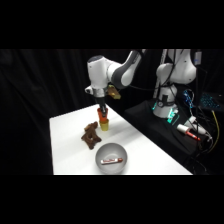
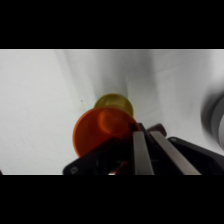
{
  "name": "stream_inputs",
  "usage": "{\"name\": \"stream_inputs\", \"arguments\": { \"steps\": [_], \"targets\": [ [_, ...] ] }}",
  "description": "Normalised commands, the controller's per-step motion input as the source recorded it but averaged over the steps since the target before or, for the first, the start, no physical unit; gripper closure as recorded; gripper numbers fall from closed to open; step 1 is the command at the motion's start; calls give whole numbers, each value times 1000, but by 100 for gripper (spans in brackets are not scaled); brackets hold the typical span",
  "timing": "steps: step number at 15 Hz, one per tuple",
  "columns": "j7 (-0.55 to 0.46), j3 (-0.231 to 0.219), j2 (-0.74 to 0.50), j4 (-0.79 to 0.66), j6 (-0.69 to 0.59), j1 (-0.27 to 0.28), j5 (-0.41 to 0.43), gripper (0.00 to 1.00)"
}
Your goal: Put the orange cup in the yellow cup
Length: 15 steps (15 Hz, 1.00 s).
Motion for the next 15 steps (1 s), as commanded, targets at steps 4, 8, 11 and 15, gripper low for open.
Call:
{"name": "stream_inputs", "arguments": {
  "steps": [4, 8, 11, 15],
  "targets": [
    [-146, -16, 55, 77, -38, -21, 110, 98],
    [-59, -34, 32, 71, 11, 11, 26, 65],
    [-47, -33, 16, 84, 5, 19, 22, 41],
    [-23, -38, -2, 93, -25, 30, -6, 8]
  ]
}}
